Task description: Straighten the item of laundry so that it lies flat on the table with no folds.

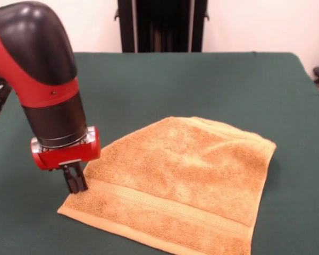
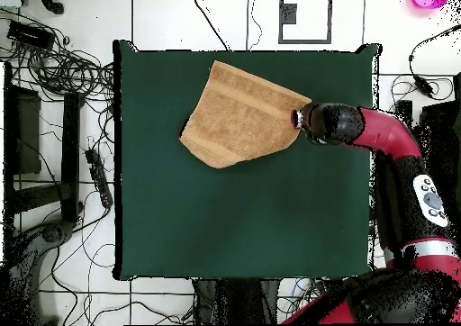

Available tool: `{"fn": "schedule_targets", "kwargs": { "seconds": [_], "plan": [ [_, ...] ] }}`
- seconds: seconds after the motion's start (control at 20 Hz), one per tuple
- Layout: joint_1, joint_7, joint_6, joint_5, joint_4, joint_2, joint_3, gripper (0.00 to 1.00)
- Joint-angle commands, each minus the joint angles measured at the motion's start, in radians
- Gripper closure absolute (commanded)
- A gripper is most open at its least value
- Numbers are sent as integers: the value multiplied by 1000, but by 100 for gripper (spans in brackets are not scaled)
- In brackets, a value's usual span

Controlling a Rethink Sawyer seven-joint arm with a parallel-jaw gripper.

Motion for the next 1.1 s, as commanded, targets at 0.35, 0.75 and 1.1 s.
{"fn": "schedule_targets", "kwargs": {
  "seconds": [0.35, 0.75, 1.1],
  "plan": [
    [50, -194, -19, -58, 18, 131, 47, 100],
    [98, -190, 15, -125, -69, 130, -27, 100],
    [134, -60, -208, -251, -103, 115, -94, 100]
  ]
}}
